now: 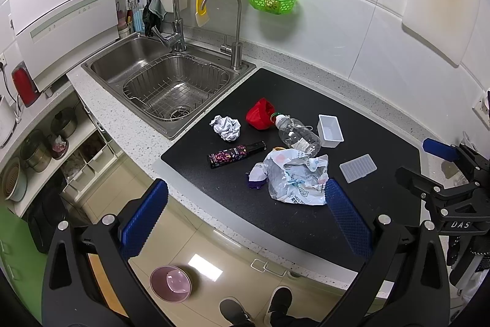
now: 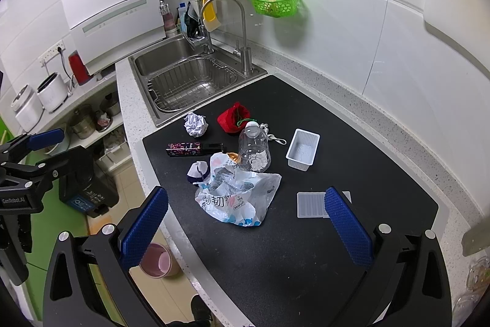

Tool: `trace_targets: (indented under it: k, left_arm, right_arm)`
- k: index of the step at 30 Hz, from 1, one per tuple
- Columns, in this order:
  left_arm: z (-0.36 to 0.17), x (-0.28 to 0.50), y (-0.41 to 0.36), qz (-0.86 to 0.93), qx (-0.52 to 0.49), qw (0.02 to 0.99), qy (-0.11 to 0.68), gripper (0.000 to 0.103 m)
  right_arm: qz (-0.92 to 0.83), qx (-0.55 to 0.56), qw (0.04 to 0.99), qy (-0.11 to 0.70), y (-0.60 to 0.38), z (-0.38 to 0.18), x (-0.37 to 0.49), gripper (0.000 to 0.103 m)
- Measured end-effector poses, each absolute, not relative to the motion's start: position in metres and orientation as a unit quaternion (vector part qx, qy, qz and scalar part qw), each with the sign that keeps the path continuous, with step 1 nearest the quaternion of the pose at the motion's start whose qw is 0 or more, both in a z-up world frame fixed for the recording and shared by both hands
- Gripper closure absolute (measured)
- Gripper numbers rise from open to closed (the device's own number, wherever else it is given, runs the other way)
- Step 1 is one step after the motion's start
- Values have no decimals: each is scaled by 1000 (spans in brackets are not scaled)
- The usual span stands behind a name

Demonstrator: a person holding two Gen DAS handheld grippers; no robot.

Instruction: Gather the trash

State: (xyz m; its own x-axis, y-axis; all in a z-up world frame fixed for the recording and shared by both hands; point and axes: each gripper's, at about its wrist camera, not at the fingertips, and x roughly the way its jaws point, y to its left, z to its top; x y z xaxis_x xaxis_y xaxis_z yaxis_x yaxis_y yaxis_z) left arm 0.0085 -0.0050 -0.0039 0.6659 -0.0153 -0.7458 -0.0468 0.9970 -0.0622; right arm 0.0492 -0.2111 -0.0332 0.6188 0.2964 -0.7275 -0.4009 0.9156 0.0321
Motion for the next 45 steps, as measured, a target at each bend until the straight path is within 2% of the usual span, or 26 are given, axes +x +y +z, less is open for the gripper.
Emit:
trace_targets:
  k: [45]
  left_arm:
    - [-7, 13, -7, 6, -40, 912, 409, 3]
  right_arm:
    - [195, -67, 896, 393, -212, -33, 52, 5]
